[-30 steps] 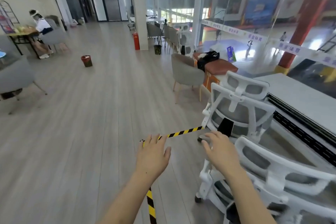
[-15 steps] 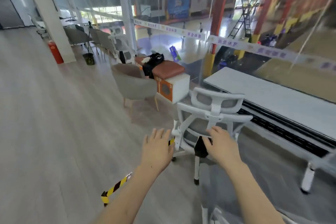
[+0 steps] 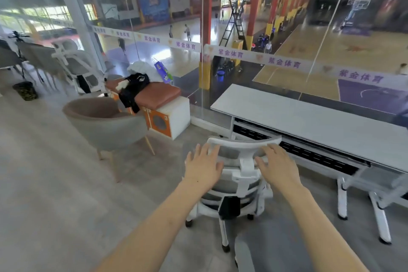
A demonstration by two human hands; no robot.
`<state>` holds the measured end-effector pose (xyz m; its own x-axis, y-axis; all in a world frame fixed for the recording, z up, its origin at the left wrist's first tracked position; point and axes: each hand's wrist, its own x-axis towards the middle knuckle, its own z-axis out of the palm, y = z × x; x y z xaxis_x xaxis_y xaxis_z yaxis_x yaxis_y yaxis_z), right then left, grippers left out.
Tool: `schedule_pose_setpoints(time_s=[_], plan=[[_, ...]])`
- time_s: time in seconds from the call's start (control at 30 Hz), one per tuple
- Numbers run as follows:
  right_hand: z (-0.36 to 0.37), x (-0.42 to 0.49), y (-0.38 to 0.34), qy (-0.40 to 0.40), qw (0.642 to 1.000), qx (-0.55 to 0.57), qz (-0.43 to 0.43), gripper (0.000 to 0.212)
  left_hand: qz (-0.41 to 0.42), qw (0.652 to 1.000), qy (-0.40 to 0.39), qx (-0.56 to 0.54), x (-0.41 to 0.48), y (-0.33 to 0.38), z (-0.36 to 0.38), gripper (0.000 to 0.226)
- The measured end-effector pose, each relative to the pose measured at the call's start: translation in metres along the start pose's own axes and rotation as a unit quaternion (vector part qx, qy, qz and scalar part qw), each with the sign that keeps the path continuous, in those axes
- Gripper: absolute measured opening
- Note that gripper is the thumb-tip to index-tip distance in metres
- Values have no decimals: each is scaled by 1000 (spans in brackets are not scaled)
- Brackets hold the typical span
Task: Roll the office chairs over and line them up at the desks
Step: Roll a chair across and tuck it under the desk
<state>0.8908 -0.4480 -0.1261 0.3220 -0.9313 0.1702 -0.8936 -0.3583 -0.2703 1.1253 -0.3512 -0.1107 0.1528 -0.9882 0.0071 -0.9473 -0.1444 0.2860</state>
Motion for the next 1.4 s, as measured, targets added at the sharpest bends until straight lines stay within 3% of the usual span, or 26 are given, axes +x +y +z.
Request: schedule_pose_setpoints(time_s=[0.1, 0.27, 0.37, 0.57, 0.8, 1.1, 1.3, 1.4], plan=[[0, 48, 16, -44, 998, -33, -4, 58, 11, 1000, 6, -6, 53, 5, 2, 59], [20, 97, 45, -129, 990, -58, -20, 70, 43, 997, -68, -19, 117, 10, 29, 57], [37, 102, 49, -76, 995, -54, -30, 74, 27, 998, -39, -40, 135, 6, 48, 60], [62, 102, 31, 21, 999, -34, -19, 63, 36, 998, -14, -50, 161, -17, 52, 84], [96, 108, -33, 72, 996, -21, 39, 70, 94, 994, -44, -41, 194, -85, 36, 60], [124, 117, -108, 91, 989, -23, 116, 57, 170, 984, -59, -10, 233, -150, 20, 75], [127, 107, -118, 100, 989, -28, 104, 65, 193, 981, -29, -15, 233, -167, 17, 72], [120, 94, -105, 99, 990, 1, 97, 81, 166, 985, -22, -51, 228, -183, 26, 77]])
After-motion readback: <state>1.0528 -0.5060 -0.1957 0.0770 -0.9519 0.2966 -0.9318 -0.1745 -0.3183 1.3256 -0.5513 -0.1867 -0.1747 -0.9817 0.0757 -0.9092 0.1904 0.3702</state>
